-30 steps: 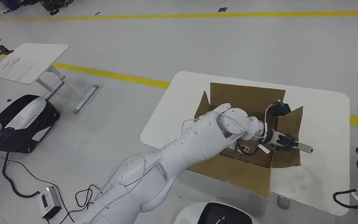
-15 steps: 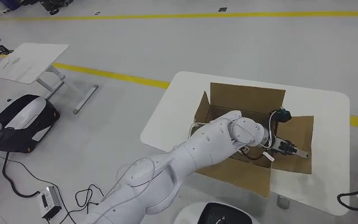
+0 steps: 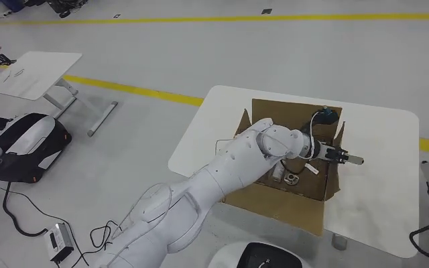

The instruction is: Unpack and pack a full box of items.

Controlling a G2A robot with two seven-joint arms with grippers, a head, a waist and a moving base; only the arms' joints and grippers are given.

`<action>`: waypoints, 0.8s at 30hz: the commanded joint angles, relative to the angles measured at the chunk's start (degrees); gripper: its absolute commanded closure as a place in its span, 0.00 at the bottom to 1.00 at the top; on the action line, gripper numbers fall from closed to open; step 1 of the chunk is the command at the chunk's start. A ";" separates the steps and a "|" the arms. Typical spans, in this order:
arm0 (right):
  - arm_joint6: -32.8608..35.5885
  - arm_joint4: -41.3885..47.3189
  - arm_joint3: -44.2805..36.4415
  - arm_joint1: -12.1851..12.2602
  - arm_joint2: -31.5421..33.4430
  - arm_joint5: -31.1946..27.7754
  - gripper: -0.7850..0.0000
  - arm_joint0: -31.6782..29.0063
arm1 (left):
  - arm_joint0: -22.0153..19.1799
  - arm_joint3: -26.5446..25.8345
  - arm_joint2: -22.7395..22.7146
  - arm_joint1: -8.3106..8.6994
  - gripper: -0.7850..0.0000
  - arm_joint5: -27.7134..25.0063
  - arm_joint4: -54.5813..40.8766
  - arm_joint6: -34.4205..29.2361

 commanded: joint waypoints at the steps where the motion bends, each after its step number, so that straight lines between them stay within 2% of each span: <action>1: 2.37 3.55 0.19 0.05 -0.95 -1.56 0.00 1.03 | 1.22 -1.76 -3.18 1.68 0.00 1.17 2.10 -0.65; 4: 5.43 6.45 0.27 0.11 -2.60 -1.86 0.00 2.44 | 3.77 -5.79 -7.69 3.81 0.00 2.52 4.07 -1.05; 12: 12.24 3.14 -2.10 0.21 -8.68 1.65 0.00 6.67 | 13.05 -20.42 -19.06 8.49 0.00 7.45 9.11 -3.50; 17: 15.94 -2.03 -3.34 0.19 -12.95 4.88 0.00 9.38 | 17.00 -25.70 -23.27 10.05 0.00 8.83 10.15 -5.48; 24: 19.65 -10.32 -3.62 -0.01 -18.63 11.51 0.00 13.93 | 19.69 -30.35 -25.69 11.22 0.00 9.51 11.99 -5.85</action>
